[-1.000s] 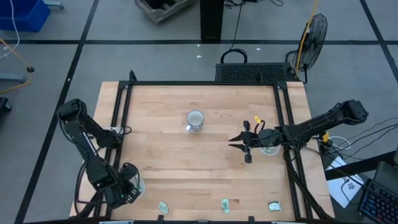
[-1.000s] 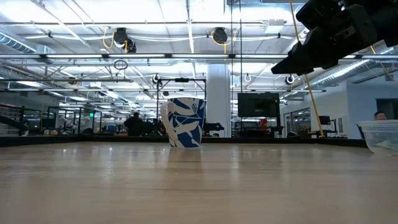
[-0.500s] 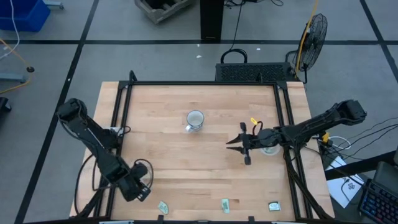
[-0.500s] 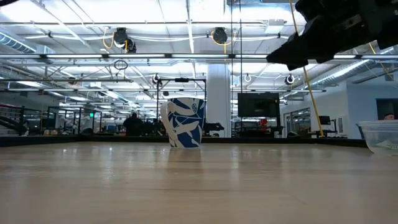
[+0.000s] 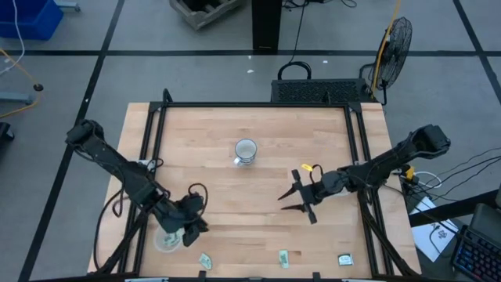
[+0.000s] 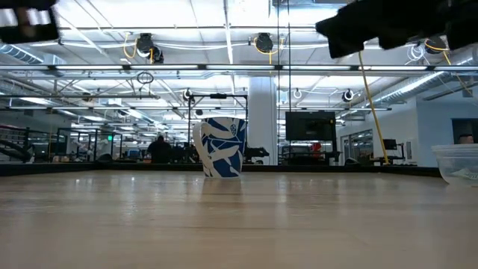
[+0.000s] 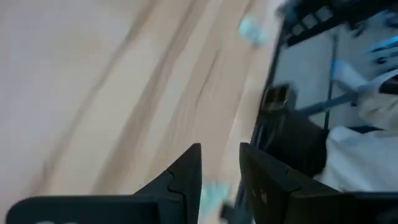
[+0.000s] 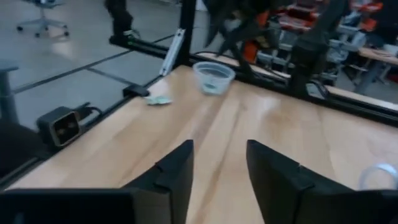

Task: Pick and place Stevia / Truvia into bins
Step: Put the dark green truvia packet into the right transparent container

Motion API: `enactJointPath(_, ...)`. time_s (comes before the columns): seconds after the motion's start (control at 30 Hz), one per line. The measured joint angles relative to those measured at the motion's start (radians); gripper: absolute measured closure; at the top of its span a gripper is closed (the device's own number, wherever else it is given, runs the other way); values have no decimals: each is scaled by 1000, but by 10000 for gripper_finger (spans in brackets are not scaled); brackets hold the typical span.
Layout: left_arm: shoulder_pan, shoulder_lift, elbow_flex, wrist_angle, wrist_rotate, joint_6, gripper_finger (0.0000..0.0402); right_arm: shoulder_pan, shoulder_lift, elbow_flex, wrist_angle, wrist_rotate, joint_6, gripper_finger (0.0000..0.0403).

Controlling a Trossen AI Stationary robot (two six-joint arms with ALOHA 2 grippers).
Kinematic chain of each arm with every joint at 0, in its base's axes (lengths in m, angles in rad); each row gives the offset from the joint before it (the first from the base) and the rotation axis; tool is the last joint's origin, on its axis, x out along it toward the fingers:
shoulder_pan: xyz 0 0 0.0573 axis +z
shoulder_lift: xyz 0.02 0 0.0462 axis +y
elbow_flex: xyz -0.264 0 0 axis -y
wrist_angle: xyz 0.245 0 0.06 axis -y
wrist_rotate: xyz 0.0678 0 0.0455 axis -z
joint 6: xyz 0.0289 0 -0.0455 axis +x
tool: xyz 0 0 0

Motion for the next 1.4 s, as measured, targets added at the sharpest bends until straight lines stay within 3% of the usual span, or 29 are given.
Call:
enactJointPath(0.13,34,-5,0,53,-84,173,289,70,-13,52,-173,-2,49,237)
enactJointPath(0.23,55,-4,0,52,-111,243,289,138,-17,74,-302,-17,176,232)
enactJointPath(0.33,75,2,0,49,-113,267,289,210,-24,73,-355,-100,354,234)
enactJointPath(0.57,88,1,0,50,-114,268,289,343,-37,73,-457,-389,1078,237)
enactJointPath(1.0,88,4,0,51,-191,392,289,574,-37,73,-836,-424,2063,236)
enactJointPath(1.17,88,4,0,51,-192,422,289,624,-30,75,-829,-385,2182,236)
enactJointPath(1.4,88,4,0,51,-192,444,289,636,22,75,-837,-340,2205,236)
